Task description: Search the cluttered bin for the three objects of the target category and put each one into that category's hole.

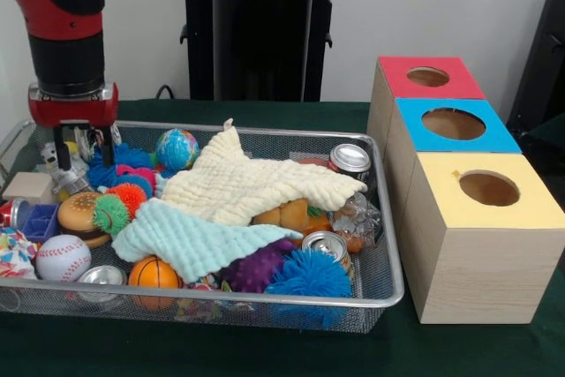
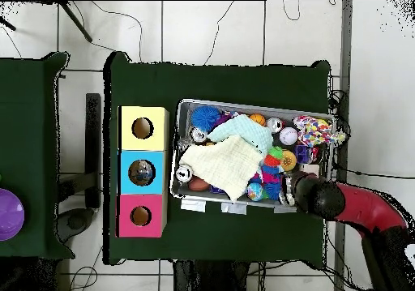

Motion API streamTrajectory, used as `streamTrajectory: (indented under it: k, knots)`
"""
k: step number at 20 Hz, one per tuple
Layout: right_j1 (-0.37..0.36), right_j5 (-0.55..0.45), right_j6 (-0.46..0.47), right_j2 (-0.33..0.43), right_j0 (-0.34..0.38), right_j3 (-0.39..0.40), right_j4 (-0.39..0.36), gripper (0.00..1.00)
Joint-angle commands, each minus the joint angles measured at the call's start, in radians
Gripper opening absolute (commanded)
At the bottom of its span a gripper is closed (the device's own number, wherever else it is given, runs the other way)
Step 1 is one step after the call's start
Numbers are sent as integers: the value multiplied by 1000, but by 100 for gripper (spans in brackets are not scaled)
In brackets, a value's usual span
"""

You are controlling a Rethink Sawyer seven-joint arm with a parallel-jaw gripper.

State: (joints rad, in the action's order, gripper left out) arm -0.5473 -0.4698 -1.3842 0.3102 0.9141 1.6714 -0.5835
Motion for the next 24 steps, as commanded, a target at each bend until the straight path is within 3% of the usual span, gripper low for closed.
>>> streamTrajectory:
  k: [1, 6, 16, 24]
  knots:
    - [143, 50, 58, 64, 35, -83, -63, 100]
    - [175, 111, 22, 44, 24, -88, -92, 100]
    - [303, 126, 91, 86, 76, -187, -123, 100]
    - [306, 218, -107, -2, -37, -138, -103, 100]
